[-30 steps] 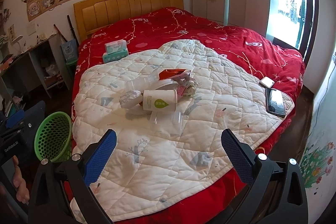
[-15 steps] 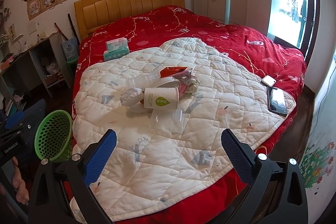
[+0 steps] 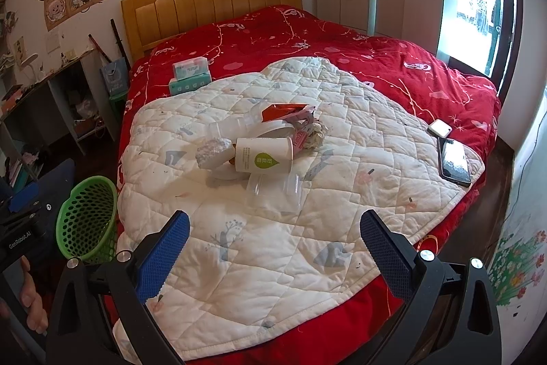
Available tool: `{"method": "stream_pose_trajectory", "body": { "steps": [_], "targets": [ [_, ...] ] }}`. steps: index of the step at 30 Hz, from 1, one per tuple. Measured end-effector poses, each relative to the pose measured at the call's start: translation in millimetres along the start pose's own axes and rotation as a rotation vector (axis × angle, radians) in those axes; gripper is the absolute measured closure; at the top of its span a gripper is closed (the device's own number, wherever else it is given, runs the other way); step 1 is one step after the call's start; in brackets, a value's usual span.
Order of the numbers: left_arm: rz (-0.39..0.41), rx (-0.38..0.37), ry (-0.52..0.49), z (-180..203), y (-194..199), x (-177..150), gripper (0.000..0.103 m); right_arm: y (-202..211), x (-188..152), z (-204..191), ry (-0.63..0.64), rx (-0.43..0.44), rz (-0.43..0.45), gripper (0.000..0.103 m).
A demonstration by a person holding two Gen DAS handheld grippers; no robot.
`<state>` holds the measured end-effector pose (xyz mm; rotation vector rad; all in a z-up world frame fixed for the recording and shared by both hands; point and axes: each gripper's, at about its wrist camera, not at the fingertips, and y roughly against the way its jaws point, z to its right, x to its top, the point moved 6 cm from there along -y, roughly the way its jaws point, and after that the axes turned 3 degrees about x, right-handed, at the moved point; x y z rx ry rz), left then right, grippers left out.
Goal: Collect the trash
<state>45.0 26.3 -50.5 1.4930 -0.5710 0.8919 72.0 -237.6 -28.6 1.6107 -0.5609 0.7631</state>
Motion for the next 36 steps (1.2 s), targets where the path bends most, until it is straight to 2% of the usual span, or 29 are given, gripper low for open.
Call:
{"method": "stream_pose_trajectory", "body": {
  "steps": [25,36],
  "targets": [
    [-0.037,0.008,0.018,-3.1,-14.3,-4.6,0.005,-14.1,-3.9,-1.6,-0.005,0.012,-0.031,0.006],
    [-0.050,0.009,0.009,-1.5,-27.8,-0.7,0.005,-33.5,-0.8,0.9,0.006,0.008,-0.058,0.006]
  ]
}}
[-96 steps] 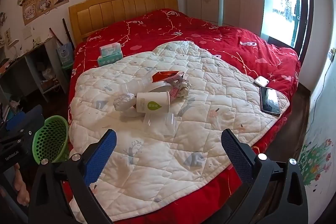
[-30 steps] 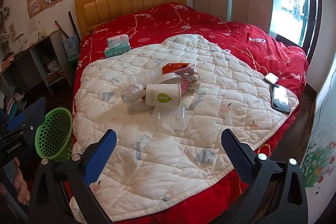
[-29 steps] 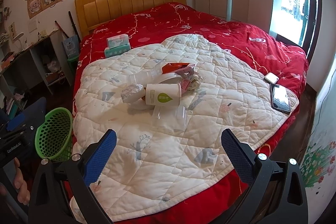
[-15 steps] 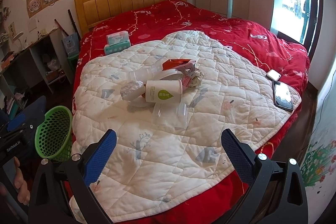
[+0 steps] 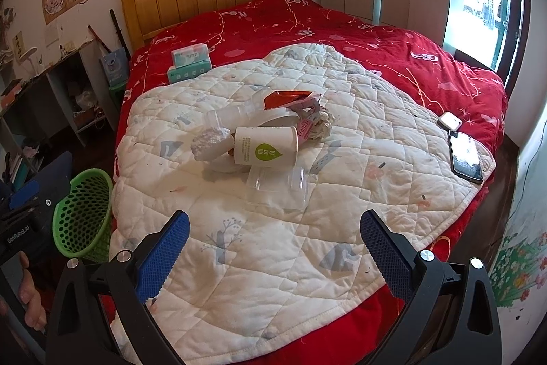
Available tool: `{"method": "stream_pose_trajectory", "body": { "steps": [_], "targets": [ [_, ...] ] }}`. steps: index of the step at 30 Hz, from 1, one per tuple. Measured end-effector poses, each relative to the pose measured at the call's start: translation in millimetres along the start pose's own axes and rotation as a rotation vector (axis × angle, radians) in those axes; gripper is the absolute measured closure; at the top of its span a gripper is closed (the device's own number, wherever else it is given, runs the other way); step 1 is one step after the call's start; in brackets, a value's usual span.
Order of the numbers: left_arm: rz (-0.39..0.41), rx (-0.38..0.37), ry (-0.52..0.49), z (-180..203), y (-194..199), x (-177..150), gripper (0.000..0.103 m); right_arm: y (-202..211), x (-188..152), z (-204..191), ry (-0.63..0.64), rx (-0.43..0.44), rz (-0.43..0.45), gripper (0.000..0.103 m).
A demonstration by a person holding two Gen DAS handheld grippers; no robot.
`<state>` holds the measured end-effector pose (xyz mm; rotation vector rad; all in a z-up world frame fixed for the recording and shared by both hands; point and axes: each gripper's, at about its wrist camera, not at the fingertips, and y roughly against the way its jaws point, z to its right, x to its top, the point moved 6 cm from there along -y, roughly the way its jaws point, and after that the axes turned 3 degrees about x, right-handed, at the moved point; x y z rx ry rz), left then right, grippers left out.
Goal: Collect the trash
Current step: 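Move the right tool to the white paper cup and close on it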
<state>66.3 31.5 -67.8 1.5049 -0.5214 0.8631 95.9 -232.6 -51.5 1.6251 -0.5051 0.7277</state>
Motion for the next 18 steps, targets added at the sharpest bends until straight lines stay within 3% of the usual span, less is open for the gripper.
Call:
{"method": "stream_pose_trajectory", "body": {
  "steps": [18],
  "targets": [
    [-0.052,0.021,-0.010,3.9,-49.4,13.0,0.005,-75.0,15.5,10.0,0.049,0.015,-0.091,0.006]
  ]
}}
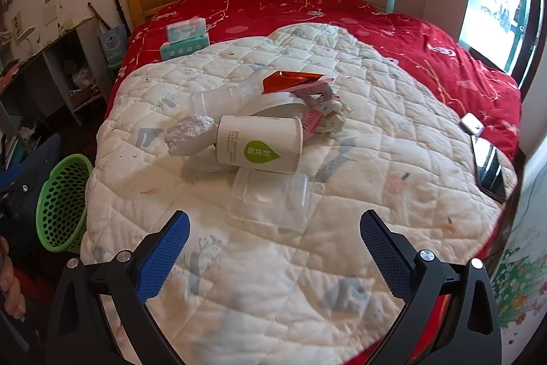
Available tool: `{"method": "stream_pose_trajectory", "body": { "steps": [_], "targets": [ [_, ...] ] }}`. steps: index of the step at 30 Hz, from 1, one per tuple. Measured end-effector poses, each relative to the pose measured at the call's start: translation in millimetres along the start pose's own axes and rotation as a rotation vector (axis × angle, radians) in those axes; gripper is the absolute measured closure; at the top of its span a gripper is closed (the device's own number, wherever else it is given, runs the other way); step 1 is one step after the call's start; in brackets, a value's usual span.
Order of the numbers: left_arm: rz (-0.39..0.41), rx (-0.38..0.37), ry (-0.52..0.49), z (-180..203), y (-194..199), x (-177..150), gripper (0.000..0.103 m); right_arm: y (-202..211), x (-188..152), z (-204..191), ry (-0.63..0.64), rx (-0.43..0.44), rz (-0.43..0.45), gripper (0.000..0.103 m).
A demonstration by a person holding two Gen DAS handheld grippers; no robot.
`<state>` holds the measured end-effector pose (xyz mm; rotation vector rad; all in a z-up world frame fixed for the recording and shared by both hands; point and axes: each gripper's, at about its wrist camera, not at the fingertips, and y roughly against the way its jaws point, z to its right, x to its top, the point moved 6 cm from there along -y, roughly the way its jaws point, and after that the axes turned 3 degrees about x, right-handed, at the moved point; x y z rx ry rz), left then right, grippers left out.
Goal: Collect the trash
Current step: 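Move the right tool to the white paper cup and close on it, then grasp the white foam piece with the left tool while the right tool holds the cup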
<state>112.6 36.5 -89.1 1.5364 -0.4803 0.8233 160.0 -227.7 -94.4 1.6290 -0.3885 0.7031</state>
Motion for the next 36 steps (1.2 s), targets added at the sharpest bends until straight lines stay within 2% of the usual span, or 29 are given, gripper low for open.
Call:
{"method": "stream_pose_trajectory", "body": {
  "steps": [14,27,29,31,36],
  "targets": [
    [-0.032,0.009,0.008,-2.4,-23.5,0.1,0.005,-55.9,38.9,-10.8,0.014,0.018,-0.026,0.006],
    [-0.030,-0.010,-0.011,1.1,-35.2,5.7,0.005,-96.9,54.3,-7.7,0.015,-0.032,-0.055,0.007],
    [-0.028,-0.020,-0.017,3.6,-36.5,7.1,0.005,-96.2,55.0,-5.9,0.010,-0.026,-0.052,0.010],
    [-0.025,-0.041,-0.023,8.0,-38.3,9.1,0.005,-93.4,56.5,-4.1,0.006,-0.012,-0.046,0.020],
    [-0.006,-0.087,-0.078,27.0,-40.1,12.9,0.006,-85.1,57.7,-0.2,0.004,0.006,-0.046,0.020]
  ]
}}
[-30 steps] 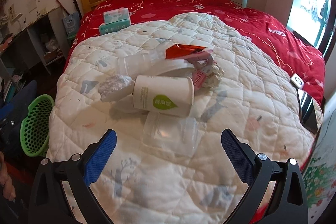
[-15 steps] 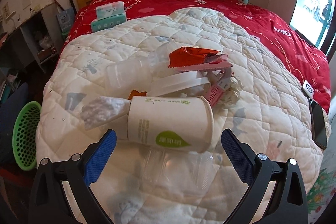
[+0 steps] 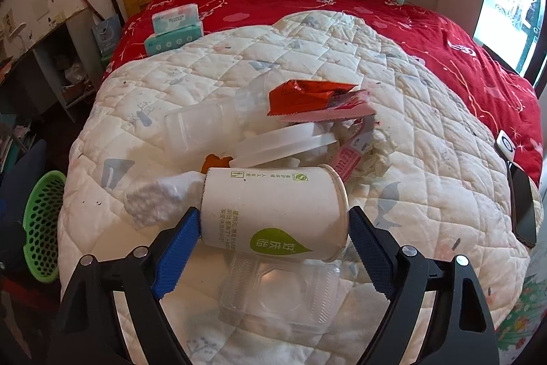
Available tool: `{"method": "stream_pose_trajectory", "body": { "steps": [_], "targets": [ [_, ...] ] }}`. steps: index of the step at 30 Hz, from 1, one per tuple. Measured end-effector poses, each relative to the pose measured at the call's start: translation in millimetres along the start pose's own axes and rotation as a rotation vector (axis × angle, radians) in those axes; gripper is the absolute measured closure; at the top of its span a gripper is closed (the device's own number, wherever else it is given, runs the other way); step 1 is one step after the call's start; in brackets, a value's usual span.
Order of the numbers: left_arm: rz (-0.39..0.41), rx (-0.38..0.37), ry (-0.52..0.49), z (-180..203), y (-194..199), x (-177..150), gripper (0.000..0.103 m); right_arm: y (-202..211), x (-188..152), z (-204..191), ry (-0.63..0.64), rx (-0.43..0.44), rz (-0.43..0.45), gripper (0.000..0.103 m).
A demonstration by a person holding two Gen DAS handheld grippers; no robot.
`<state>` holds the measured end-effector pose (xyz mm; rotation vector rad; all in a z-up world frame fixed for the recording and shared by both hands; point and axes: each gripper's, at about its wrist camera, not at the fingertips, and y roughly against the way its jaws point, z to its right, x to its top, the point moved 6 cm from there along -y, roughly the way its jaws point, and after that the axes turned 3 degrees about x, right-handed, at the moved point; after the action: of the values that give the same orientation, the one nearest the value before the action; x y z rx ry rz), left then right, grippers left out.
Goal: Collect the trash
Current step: 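Grasp the white foam piece with the left tool while the right tool holds the cup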
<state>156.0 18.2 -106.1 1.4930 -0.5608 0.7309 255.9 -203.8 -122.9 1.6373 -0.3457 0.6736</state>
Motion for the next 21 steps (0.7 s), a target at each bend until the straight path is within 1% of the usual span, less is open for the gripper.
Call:
{"method": "stream_pose_trajectory", "body": {
  "steps": [5,9,12,14,17,21],
  "targets": [
    [-0.006,-0.061,-0.098,28.7,-8.7,-1.4,0.006,17.4,0.5,6.8,-0.028,0.040,0.020,0.020],
    [-0.008,-0.144,-0.173,53.5,-14.1,-4.1,0.007,31.1,-0.1,15.6,-0.043,0.050,0.038,0.020],
    [-0.022,-0.177,-0.221,69.4,-20.8,-3.5,0.007,40.3,-0.9,24.5,-0.067,0.065,0.046,0.020],
    [-0.034,-0.221,-0.226,78.0,-24.5,-1.6,0.008,46.6,-1.4,29.6,-0.083,0.077,0.052,0.020],
    [-0.059,-0.271,-0.228,92.3,-33.5,0.4,0.008,56.0,-2.2,36.7,-0.085,0.069,0.069,0.020],
    [-0.060,-0.274,-0.253,112.0,-43.9,-0.4,0.009,61.6,-4.6,43.4,-0.091,0.070,0.078,0.020]
  ]
}}
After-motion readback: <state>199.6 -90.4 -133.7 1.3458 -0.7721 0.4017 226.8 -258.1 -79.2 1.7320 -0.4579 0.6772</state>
